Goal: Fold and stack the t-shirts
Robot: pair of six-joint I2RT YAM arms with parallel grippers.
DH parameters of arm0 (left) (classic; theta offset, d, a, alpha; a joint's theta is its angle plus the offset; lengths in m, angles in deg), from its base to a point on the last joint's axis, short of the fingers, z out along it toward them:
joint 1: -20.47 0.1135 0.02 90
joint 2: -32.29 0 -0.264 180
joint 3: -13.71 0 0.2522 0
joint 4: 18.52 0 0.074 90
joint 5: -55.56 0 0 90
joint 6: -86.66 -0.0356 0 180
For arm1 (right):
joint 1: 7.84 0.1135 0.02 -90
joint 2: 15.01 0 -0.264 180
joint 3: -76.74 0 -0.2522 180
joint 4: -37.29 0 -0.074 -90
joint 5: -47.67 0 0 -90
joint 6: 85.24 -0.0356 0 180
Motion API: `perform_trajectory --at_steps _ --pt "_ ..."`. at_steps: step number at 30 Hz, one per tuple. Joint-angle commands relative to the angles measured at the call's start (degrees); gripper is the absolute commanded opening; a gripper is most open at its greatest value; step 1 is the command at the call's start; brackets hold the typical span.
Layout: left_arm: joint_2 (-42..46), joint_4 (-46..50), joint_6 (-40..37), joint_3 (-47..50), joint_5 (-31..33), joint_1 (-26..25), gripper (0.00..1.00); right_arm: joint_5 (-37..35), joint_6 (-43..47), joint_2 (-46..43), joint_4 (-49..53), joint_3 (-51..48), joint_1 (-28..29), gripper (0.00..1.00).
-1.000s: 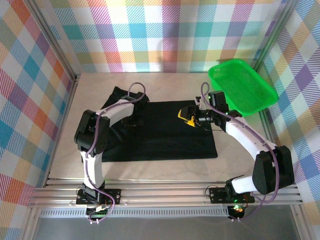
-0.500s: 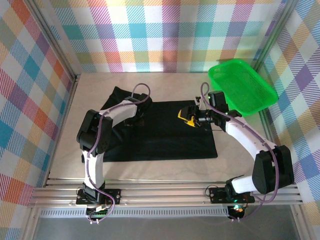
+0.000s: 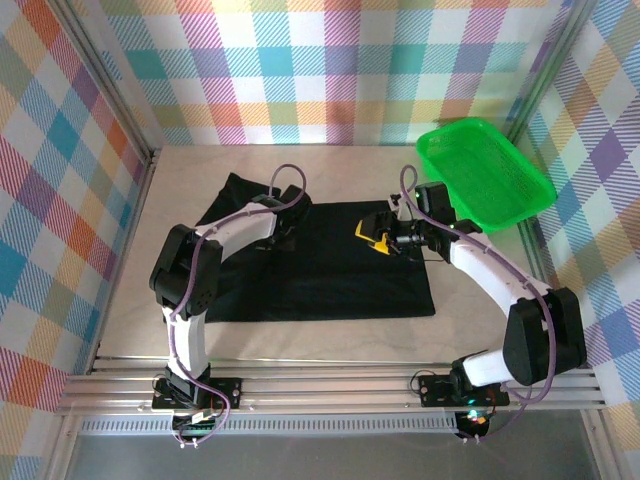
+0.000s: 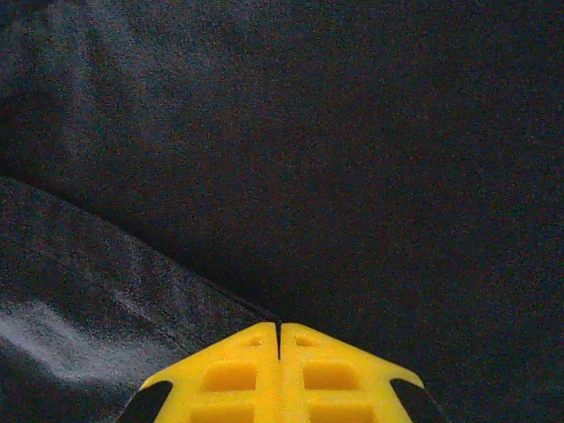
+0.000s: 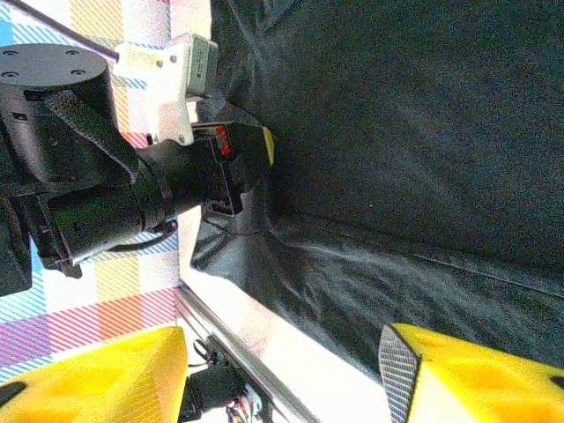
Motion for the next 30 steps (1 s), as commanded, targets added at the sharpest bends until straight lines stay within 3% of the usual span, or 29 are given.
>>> perform_trajectory --at_steps 1,7,9,11,12,13,18,20,24,26,30 --pt "0.5 -1.3 0.1 1.3 -1.0 -1.2 0.00 0.5 0.7 0.4 1.0 1.6 0.1 0.60" --pt "0.3 -1.8 -0.2 2.0 -1.5 -2.1 0.03 0.4 0.9 0.6 1.4 1.5 0.2 0.60" --pt "0.3 -1.7 -0.2 2.1 -1.1 -2.1 0.24 0.2 0.9 0.7 1.6 1.6 0.2 0.60" --pt "1.5 -0.7 0.9 1.8 0.9 -2.1 0.60 -1.1 1.3 0.7 3.2 1.8 0.2 0.60" --pt "2.8 0.2 1.8 1.7 2.2 -2.1 0.70 -2.8 1.8 0.6 5.4 1.9 0.1 0.60" --pt "4.3 1.1 2.9 1.5 3.4 -2.1 0.73 -4.0 2.2 0.4 6.5 1.7 0.1 0.60" --pt "13.9 9.0 14.5 4.0 5.3 0.6 0.68 -15.4 2.0 0.1 14.0 -1.8 -0.6 0.54" --pt "17.8 10.0 19.0 8.5 1.5 4.2 0.59 -18.1 1.9 0.6 15.3 -3.3 -0.9 0.51" --pt "25.1 6.6 25.0 20.9 -9.5 14.8 0.29 -22.7 3.5 4.0 18.4 -3.5 -1.1 0.41" --pt "26.7 4.5 26.5 25.5 -13.5 20.1 0.22 -25.2 4.7 6.2 19.6 -2.8 -1.1 0.39" --pt "26.2 1.7 27.5 30.0 -17.1 26.7 0.20 -27.5 6.5 11.7 21.0 -1.3 -1.3 0.35"
